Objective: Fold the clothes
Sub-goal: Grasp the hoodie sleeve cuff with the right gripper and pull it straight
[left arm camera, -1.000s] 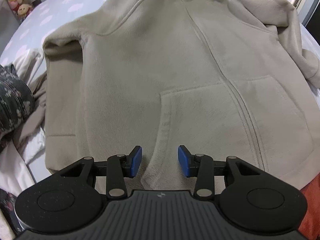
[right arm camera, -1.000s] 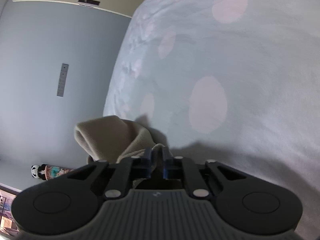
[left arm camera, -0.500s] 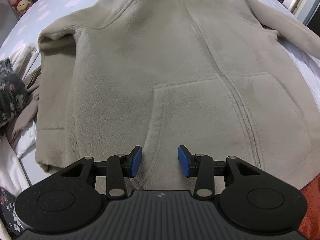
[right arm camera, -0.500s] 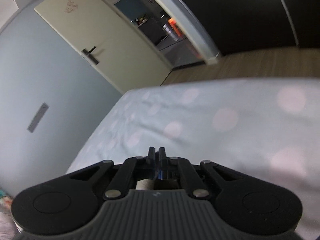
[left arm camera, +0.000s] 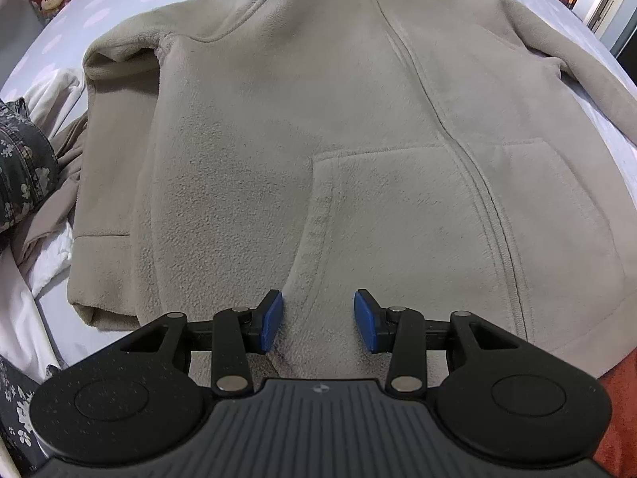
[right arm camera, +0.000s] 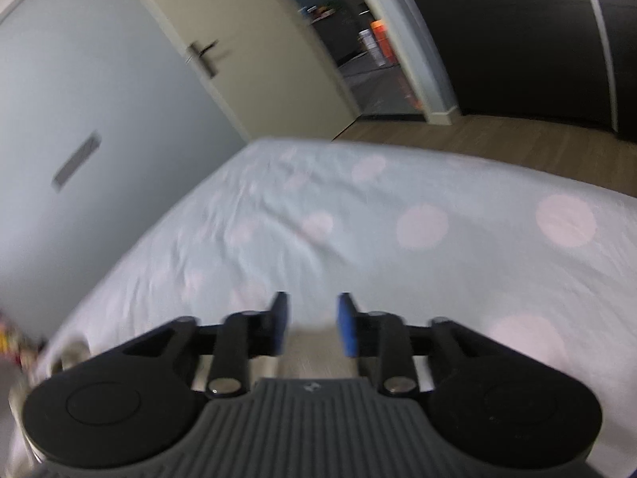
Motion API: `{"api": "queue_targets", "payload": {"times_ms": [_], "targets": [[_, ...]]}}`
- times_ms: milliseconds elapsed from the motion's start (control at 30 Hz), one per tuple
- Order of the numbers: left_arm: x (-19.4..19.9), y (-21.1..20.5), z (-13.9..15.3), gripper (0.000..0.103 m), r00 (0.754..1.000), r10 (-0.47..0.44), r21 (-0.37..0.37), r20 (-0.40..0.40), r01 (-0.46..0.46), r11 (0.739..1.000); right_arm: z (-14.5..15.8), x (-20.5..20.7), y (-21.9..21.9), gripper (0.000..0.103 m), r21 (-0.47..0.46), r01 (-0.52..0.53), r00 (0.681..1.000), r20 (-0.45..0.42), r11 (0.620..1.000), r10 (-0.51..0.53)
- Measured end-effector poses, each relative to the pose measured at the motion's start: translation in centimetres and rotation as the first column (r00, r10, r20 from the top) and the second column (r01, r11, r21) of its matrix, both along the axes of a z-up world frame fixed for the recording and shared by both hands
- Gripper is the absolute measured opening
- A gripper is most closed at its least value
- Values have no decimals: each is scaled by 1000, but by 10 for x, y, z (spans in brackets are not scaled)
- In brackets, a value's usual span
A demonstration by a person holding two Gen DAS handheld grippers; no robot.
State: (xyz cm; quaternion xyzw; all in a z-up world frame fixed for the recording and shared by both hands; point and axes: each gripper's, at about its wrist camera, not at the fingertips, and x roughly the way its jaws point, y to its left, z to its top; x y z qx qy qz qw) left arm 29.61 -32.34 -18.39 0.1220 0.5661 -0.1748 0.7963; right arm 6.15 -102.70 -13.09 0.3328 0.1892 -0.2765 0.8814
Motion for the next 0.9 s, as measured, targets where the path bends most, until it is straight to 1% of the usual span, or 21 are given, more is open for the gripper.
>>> {"api": "queue_targets", "payload": {"times_ms": [67, 133, 167, 233, 300, 433, 467, 500, 533, 567, 667, 767, 833, 867, 900], "targets": [[0, -2, -1, 38, 1000, -7, 2, -2, 7, 1000, -7, -6, 15, 37, -64, -57, 997, -55, 996, 54], [0, -4, -2, 38, 1000, -11, 5, -3, 11, 1000, -9, -7, 32, 42, -148, -123, 988, -114, 981, 106], [0, -4, -4, 38, 1000, -12, 6, -4, 12, 1000, -9, -6, 41, 46, -200, -164, 979, -151, 966, 135], [0, -5, -6, 38, 1000, -11, 7, -5, 11, 1000, -8, 1, 57, 49, -291, -252, 955, -226, 923, 190], [-2, -8, -8, 38, 1000, -12, 10, 1, 12, 1000, -9, 9, 72, 55, -363, -344, 922, -305, 866, 238], [-7, -13, -11, 38, 1000, -29, 7, 6, 28, 1000, -17, 29, 92, 57, -446, -474, 854, -442, 759, 274], [-8, -14, -11, 38, 999, -32, 5, 6, 32, 999, -20, 33, 95, 62, -470, -499, 837, -477, 728, 266], [-10, -14, -12, 38, 999, -34, 6, 10, 34, 999, -23, 38, 99, 69, -491, -524, 820, -512, 696, 256], [-11, -15, -12, 38, 999, -37, 14, 18, 37, 999, -28, 43, 102, 71, -518, -553, 799, -552, 652, 239], [-12, -16, -12, 38, 999, -42, 21, 25, 41, 999, -34, 47, 107, 71, -538, -593, 768, -602, 599, 219], [-14, -17, -12, 38, 998, -46, 27, 34, 45, 999, -52, 57, 111, 71, -556, -670, 701, -693, 491, 172], [-15, -17, -11, 38, 998, -48, 32, 44, 46, 998, -70, 66, 116, 69, -553, -742, 629, -769, 379, 110], [-15, -18, -11, 38, 997, -47, 33, 54, 45, 998, -78, 70, 120, 69, -536, -770, 598, -795, 345, 99], [-16, -18, -10, 38, 997, -47, 32, 55, 45, 998, -81, 72, 121, 65, -531, -780, 585, -807, 333, 84], [-16, -18, -10, 38, 997, -47, 31, 57, 45, 999, -84, 73, 122, 51, -525, -789, 572, -817, 321, 69]]}}
